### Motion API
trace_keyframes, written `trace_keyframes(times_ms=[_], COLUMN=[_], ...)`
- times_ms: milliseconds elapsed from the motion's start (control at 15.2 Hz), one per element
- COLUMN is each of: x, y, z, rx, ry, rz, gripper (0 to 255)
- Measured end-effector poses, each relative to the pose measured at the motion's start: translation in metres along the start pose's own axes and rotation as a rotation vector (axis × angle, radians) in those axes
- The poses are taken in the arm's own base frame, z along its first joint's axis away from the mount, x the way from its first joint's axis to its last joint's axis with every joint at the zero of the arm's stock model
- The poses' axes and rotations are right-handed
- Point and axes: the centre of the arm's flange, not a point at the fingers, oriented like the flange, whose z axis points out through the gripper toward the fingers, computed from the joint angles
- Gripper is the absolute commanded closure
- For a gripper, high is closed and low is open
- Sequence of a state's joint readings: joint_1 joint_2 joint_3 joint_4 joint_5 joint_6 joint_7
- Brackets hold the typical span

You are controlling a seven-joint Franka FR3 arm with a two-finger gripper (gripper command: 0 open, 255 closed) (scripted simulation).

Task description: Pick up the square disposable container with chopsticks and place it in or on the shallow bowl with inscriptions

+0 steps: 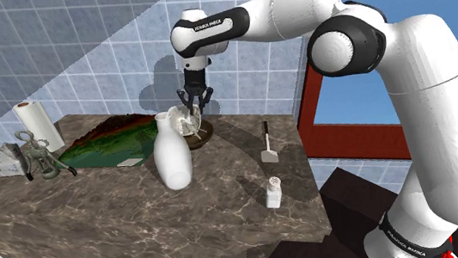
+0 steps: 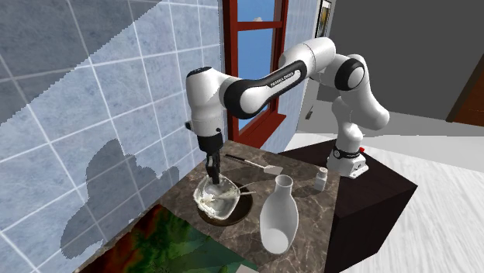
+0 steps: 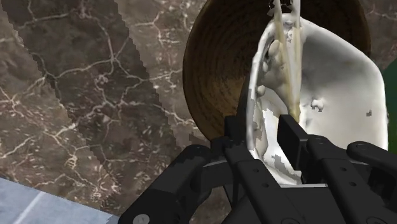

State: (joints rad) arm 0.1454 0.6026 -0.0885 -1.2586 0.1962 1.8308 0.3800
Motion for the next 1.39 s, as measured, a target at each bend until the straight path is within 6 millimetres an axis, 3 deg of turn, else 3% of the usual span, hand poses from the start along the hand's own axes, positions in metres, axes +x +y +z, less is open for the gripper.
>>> trace_keyframes(times_ms=[330,396,792,1122,1386], x=[0.0,0.0,0.0,-0.001,0.0], y=[0.0,0.0,0.0,0.0,0.0], z=[0.002,0.002,0.001,-0.042,-0.048], rx=[0.0,0.0,0.001,0.001,0.001], ry=[0.0,0.0,0.001,0.002,0.001], rz=[0.0,0.0,0.0,0.0,0.0], gripper=[255,0,0,0,0])
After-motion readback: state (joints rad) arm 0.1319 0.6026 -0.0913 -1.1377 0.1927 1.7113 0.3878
